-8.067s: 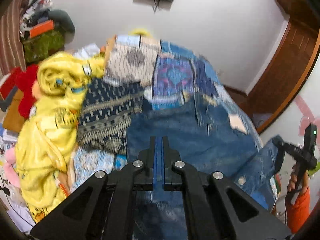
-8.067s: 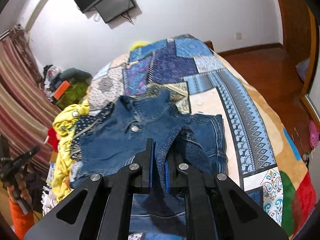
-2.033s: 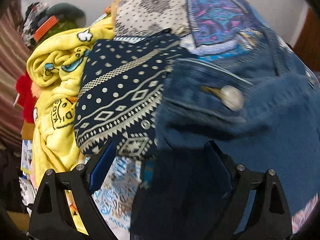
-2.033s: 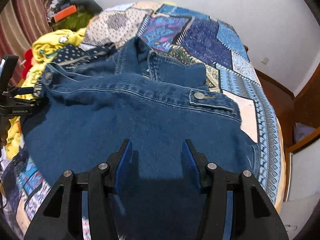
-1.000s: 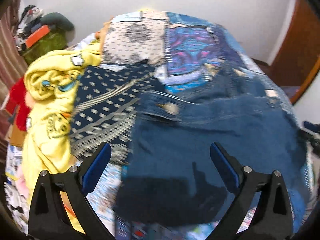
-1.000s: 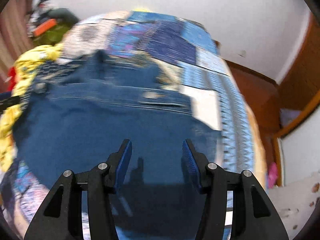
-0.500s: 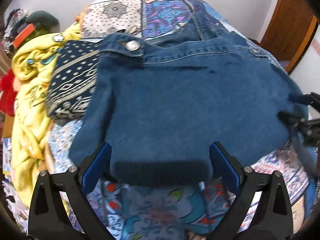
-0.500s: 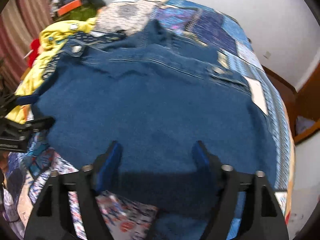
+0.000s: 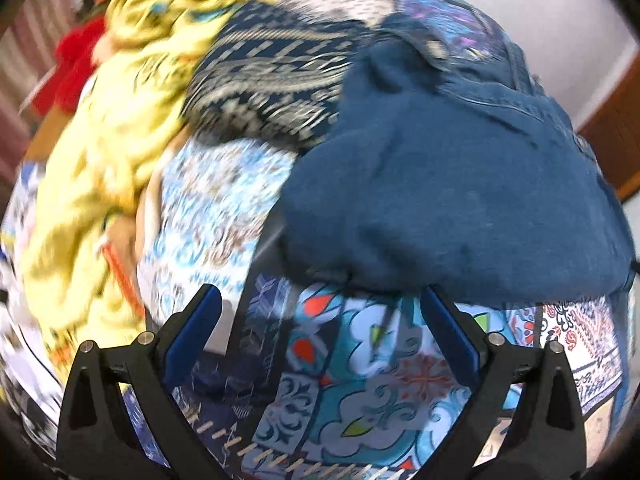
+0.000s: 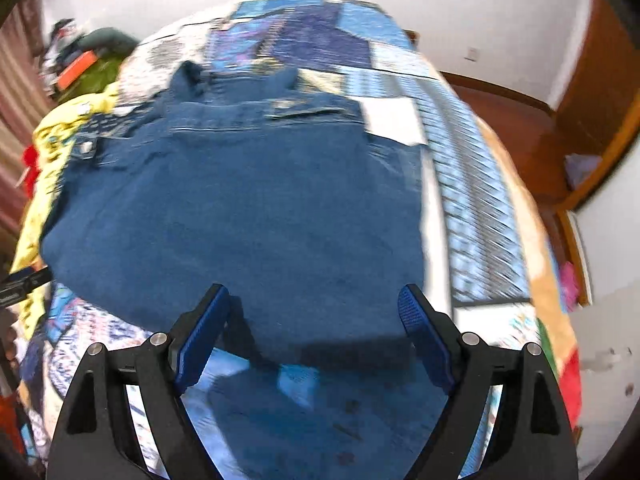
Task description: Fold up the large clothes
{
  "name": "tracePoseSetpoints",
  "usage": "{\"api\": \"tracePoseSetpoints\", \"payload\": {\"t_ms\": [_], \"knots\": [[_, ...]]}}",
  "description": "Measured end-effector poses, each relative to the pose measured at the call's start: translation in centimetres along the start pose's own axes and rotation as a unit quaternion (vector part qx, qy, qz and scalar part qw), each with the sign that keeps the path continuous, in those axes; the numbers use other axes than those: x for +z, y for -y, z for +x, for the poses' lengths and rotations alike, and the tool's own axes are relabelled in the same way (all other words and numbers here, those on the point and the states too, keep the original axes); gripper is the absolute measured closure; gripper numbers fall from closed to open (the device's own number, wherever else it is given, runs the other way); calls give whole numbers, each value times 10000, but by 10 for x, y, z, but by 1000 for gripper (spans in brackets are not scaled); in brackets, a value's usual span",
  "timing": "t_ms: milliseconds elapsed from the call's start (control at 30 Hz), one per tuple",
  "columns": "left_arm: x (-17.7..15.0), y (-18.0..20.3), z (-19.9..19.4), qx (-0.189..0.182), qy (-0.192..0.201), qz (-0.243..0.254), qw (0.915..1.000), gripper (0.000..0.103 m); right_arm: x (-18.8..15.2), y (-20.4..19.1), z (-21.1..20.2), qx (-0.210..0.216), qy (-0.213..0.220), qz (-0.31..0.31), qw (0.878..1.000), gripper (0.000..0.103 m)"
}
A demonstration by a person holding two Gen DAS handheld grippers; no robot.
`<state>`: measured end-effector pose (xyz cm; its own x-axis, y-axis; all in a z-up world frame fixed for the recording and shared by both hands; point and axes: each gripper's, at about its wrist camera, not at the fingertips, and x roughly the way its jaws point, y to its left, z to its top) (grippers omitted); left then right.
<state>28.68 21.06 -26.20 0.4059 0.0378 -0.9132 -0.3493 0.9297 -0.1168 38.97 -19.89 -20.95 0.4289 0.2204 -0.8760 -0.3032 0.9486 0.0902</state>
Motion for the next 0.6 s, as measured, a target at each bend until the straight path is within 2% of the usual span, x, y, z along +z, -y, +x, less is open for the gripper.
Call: {"api": "tracePoseSetpoints", "payload": {"t_ms": [67, 133, 233, 433, 600], "knots": [[-7, -12, -2, -75, -39, -280, 9996, 2, -10, 10, 1, -55, -111, 186, 9997, 19], [-11, -20, -5, -301, -40, -491, 9983, 2, -18, 19, 3, 49, -218, 314, 9993, 19], [-16, -26, -14, -638, 6, -785, 9949, 2, -26, 23, 2, -18, -307, 352, 9989, 19], [-21, -11, -24, -1433, -51, -1068, 9839, 2, -11, 15, -26, 26, 141, 326, 9994, 19], [-20, 12, -9, -2121, -331, -1129, 9701, 2, 12, -10, -42, 270, 568, 75, 9980, 19]]}}
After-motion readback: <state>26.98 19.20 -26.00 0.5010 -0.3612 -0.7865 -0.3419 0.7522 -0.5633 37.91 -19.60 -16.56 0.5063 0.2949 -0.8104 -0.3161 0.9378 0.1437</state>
